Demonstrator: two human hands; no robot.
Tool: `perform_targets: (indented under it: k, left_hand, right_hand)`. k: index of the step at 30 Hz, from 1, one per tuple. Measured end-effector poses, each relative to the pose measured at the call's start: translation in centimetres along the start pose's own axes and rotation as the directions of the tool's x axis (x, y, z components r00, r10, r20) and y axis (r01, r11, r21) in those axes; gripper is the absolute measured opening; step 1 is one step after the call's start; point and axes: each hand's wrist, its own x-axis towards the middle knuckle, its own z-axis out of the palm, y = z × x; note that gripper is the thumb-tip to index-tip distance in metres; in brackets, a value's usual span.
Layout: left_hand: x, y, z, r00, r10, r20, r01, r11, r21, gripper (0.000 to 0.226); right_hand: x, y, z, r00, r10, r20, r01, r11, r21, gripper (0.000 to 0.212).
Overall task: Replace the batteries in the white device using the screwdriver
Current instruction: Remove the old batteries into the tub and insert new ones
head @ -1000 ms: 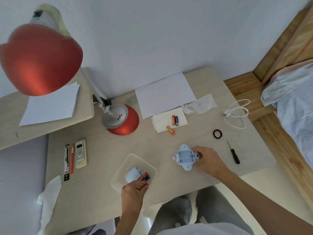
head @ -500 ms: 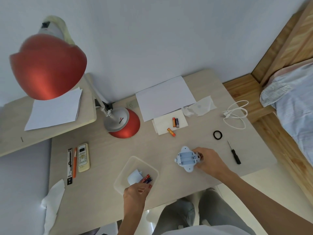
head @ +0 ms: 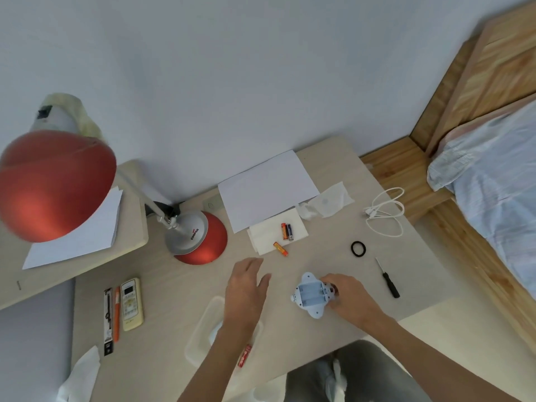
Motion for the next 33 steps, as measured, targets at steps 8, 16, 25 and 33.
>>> perform_targets:
  k: [8,16,25,33]
  left_hand:
    - [7.0,1.3,5.6,0.977,0.083,0.196,-0.114,0.982,0.149,0.049]
    - [8.7,-1.3,8.8,0.926,0.206,0.317,-0.302,0.906,0.296,0.033]
    - [8.5,-2.7,9.1,0.900,0.268,0.343,-0.379,0.871,0.314,0.047]
    - [3.7,1.7,5.9,0.948,0.284,0.141,-0.273,0.957,-0.094,0.015]
  right_hand:
    - [-0.7,1.0,-0.9,0.998,-0.017,0.058,0.016,1.000,0.006,0.041]
    - [-0.4,1.2,-1.7,0.993,-0.048,0.106,0.047,0.999,0.009,0.048]
    - [0.0,1.5,-1.9,0.988,-0.096,0.124,0.097,0.995,-0.003,0.048]
    - [0.3,1.2,-2.3,0.983,-0.124,0.132,0.130,0.991,-0.035,0.049]
